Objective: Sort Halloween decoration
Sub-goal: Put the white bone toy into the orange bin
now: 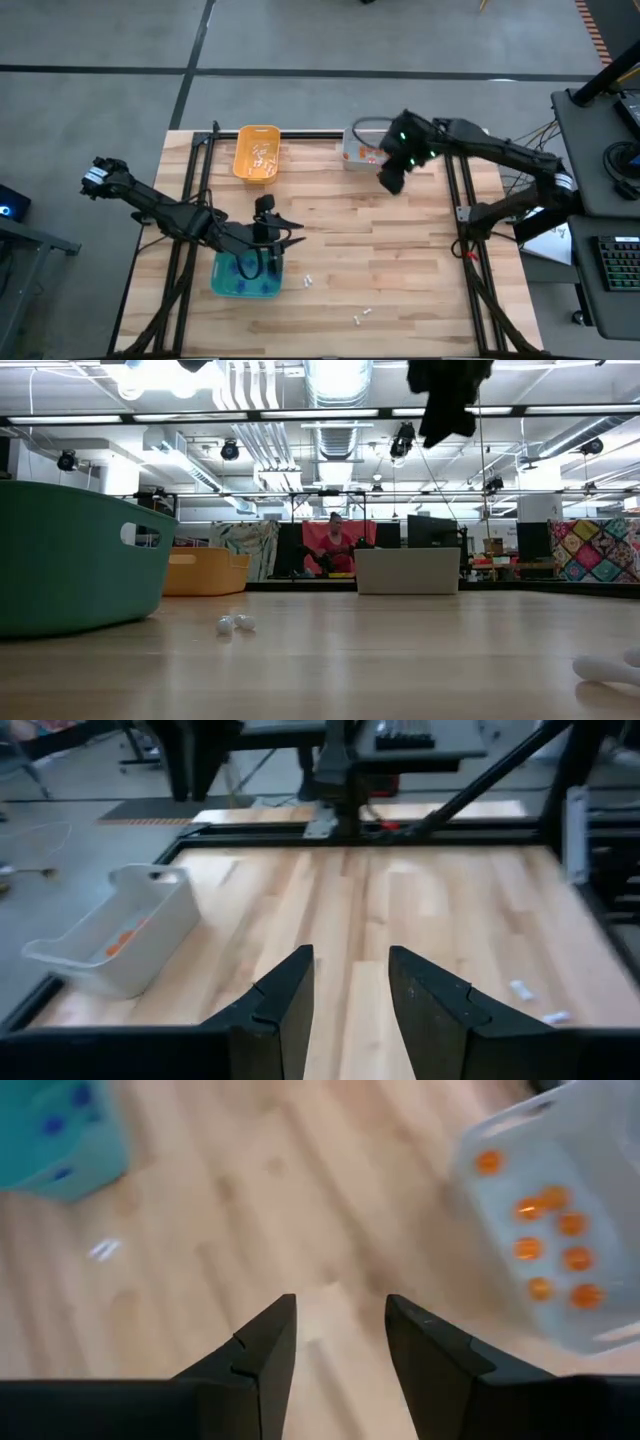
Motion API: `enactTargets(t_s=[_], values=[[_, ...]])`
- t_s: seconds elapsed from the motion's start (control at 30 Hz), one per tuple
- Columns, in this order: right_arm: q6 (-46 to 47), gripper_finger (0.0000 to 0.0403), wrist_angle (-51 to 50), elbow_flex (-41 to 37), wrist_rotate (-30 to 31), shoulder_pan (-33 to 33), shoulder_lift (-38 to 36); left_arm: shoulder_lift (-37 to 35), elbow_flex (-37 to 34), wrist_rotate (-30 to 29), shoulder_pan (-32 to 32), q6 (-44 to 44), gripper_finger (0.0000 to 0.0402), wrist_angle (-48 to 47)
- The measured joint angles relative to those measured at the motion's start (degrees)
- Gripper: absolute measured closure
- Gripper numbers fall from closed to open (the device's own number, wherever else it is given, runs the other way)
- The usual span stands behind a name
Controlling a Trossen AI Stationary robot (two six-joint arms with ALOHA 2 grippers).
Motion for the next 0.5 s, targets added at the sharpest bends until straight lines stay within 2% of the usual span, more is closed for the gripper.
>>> enactTargets(t_s=[0.27, 0.5], values=[[8.1, 0.0260, 7.1, -10.5, 0.0, 14.5, -8.7, 4.3, 0.1, 4.6, 0.0, 2.1, 0.0287, 4.9], [15.0, 0.0259, 14.7, -18.5, 0.2, 24.3, -12.6, 10.7, 6.2, 10.6, 0.0, 5.3, 0.0287, -1.0]])
